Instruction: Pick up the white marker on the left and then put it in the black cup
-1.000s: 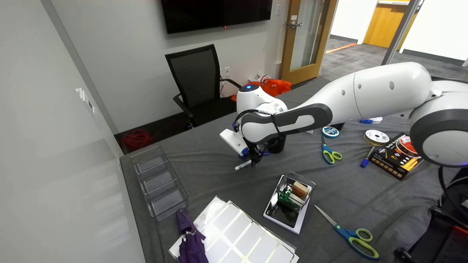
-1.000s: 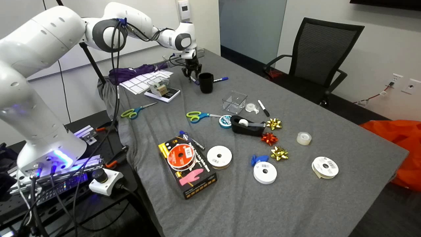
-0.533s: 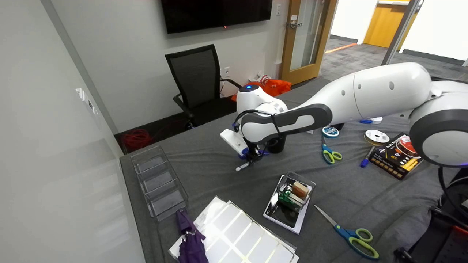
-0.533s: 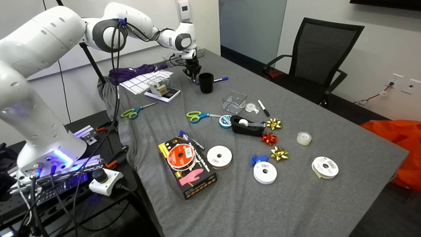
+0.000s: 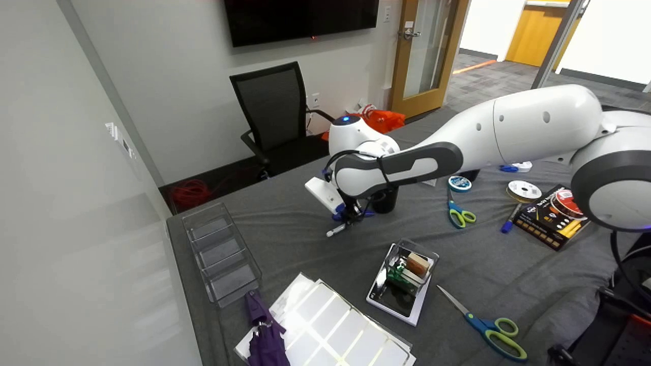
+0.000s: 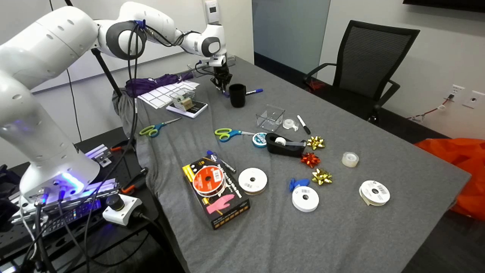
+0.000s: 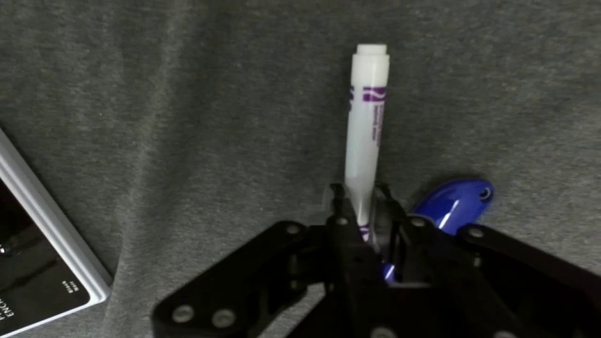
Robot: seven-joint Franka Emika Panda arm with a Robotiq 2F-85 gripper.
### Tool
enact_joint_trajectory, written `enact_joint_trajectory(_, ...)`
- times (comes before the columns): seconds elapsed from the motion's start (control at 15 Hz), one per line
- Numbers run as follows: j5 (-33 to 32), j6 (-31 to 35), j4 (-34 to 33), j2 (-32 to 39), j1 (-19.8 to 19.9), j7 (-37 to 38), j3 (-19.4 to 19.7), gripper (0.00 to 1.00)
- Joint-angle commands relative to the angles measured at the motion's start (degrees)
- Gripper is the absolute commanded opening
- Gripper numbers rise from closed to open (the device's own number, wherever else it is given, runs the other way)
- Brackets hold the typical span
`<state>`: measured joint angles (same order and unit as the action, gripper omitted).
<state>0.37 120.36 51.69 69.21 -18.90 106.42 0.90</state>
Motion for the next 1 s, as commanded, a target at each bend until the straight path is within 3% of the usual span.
enact_joint_trajectory(0.0, 0.81, 0.17, 2.85, -4.41, 0.55, -2.06, -1.4, 0.04)
enact_joint_trajectory(0.4, 4.35, 2.68, 8.17, -12.94, 3.96, -8.66, -5.47, 0.04)
enact_joint_trajectory(0.8, 15.84, 8.19, 21.71, -23.1, 14.22, -22.85, -12.33, 0.04)
enact_joint_trajectory(0.93, 21.6, 7.62, 26.0, -26.0, 16.66, -28.52, -12.72, 0.04)
